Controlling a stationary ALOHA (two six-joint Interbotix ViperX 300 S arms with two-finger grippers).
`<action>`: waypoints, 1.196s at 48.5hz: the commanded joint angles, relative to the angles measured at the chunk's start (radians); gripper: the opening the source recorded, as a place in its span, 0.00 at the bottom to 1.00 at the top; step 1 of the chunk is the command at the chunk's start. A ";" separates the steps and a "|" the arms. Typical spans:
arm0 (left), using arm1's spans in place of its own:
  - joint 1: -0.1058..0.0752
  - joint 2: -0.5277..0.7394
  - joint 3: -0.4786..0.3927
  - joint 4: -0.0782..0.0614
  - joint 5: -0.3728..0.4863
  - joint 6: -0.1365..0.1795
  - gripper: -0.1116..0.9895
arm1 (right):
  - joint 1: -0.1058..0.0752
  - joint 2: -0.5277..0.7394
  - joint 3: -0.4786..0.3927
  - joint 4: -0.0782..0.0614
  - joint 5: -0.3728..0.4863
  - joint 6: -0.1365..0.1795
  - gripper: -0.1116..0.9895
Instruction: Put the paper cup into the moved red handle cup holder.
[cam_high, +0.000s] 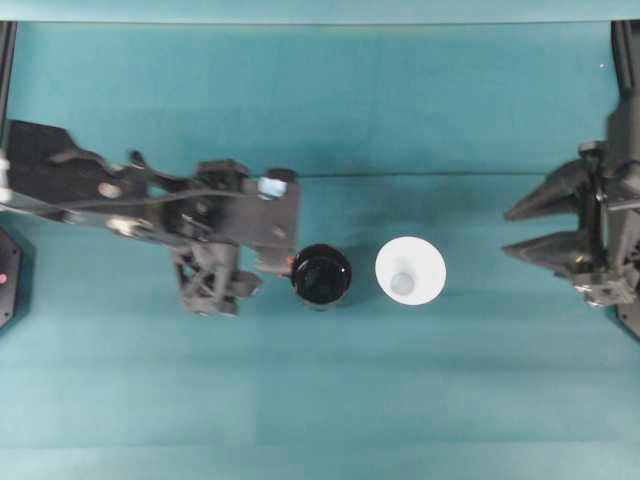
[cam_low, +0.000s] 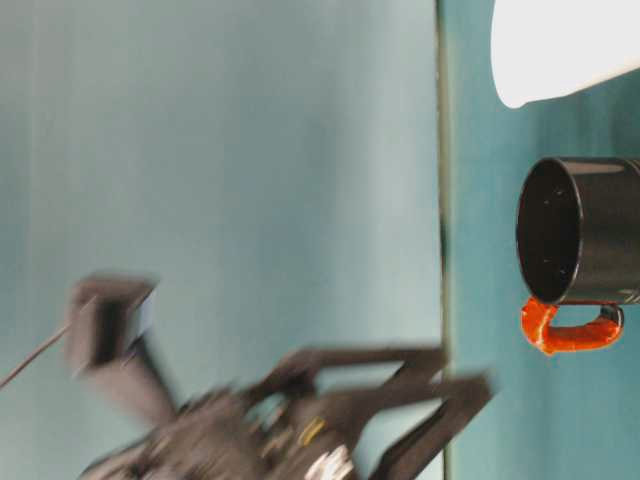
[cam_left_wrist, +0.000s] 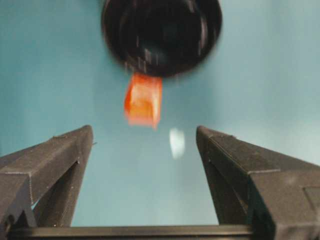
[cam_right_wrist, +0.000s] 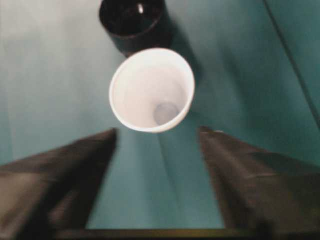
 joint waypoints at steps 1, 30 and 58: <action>0.002 -0.063 0.008 0.002 0.026 -0.003 0.88 | -0.002 0.043 -0.060 0.003 0.017 0.017 0.62; 0.003 -0.310 0.186 0.000 0.071 -0.100 0.87 | -0.025 0.494 -0.310 -0.003 0.218 0.038 0.89; 0.003 -0.336 0.215 0.000 0.046 -0.118 0.87 | -0.101 0.707 -0.362 0.002 0.189 0.069 0.89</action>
